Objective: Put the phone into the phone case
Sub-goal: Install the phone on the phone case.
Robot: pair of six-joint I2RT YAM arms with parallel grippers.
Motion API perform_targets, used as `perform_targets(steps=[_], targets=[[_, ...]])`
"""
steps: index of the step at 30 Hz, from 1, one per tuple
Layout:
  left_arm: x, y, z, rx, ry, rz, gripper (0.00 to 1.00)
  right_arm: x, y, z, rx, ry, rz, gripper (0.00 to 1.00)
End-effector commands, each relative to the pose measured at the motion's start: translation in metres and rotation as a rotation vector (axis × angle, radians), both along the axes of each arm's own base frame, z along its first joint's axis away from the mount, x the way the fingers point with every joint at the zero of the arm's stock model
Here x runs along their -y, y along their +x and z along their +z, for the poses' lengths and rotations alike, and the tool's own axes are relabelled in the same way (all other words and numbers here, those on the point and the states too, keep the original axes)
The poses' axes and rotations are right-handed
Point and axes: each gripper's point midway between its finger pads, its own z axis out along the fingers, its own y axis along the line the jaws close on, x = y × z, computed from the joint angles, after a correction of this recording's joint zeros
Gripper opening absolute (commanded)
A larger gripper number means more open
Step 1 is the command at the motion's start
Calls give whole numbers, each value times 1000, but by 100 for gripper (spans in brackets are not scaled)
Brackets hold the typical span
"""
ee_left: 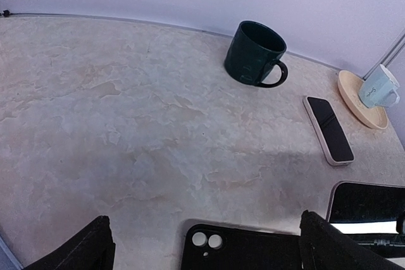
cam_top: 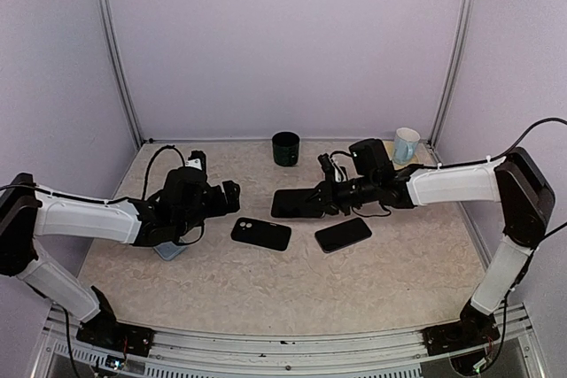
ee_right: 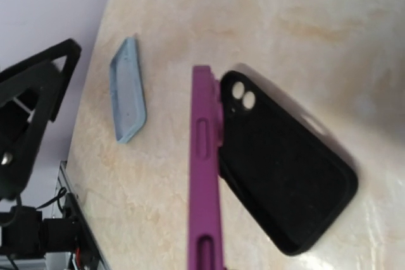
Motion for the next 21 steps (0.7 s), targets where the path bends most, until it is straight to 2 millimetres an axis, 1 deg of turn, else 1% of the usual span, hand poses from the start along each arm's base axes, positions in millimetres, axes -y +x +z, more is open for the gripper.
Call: perform_targets(steps=[1, 5, 7, 9, 11, 16, 21], targets=[[7, 0, -11, -18, -19, -33, 99, -7, 3, 5, -81, 9, -54, 0], [14, -1, -18, -42, -35, -66, 99, -10, 3, -5, -115, -20, -63, 0], [20, -2, -20, -57, -55, -96, 99, -17, 0, -7, -122, -22, -40, 0], [27, -2, -27, -82, -72, -128, 99, -26, -3, -9, -134, -14, -11, 0], [32, -3, -34, -105, -91, -156, 99, -34, -6, -14, -153, -15, 13, 0], [35, -5, -46, -147, -138, -191, 99, -46, -9, -20, -179, -3, 47, 0], [39, -8, -50, -169, -229, -276, 99, -55, -7, -26, -207, 9, 65, 0]])
